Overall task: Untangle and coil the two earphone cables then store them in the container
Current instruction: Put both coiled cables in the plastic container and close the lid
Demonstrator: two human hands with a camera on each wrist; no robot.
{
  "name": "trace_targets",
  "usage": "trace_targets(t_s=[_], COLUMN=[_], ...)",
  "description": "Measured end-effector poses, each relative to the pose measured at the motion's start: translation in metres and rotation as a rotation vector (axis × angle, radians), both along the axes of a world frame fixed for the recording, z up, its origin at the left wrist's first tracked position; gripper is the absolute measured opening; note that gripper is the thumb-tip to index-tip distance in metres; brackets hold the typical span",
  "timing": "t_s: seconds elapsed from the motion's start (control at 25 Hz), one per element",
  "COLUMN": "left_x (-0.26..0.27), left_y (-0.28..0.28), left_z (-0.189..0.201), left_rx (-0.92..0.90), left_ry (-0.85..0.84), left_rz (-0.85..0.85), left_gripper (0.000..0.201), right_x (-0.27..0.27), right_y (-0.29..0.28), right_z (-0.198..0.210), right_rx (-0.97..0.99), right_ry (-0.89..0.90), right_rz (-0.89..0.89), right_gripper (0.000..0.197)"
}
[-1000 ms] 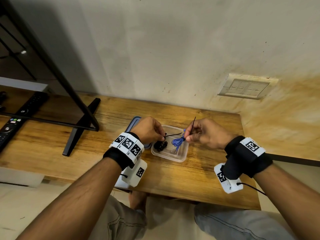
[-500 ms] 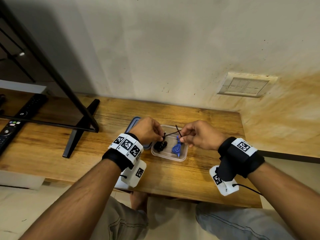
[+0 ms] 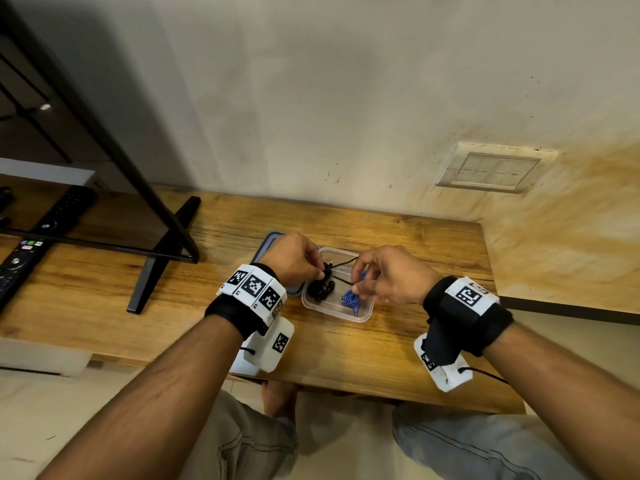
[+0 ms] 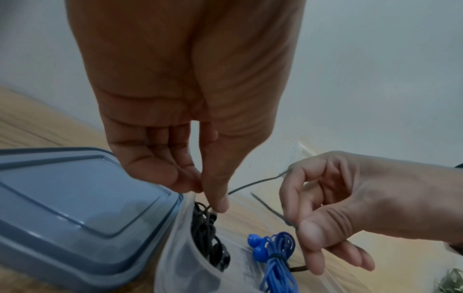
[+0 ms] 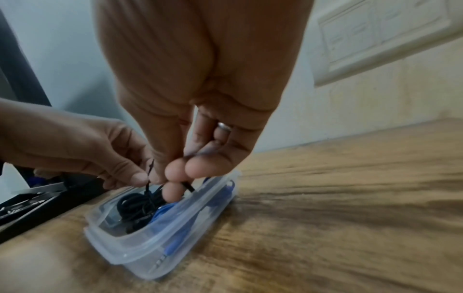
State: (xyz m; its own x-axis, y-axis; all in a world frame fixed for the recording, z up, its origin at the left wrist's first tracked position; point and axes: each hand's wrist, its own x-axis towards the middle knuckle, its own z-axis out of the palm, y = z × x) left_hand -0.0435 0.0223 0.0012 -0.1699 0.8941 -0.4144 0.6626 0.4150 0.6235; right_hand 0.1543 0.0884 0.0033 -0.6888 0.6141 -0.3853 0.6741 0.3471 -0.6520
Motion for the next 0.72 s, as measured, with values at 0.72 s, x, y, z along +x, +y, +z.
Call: trace_targets(t_s=[0.72], left_x=[0.012], left_y=[0.0], left_z=[0.0], left_rx=[0.006], left_ry=[0.103], left_rz=[-0.048], left_gripper=[0.008], right_x=[0.0], right_y=[0.01], right_z=[0.014], right_rx=[0.129], right_ry=[-0.07], right_rz=[-0.032], right_gripper=[0.014])
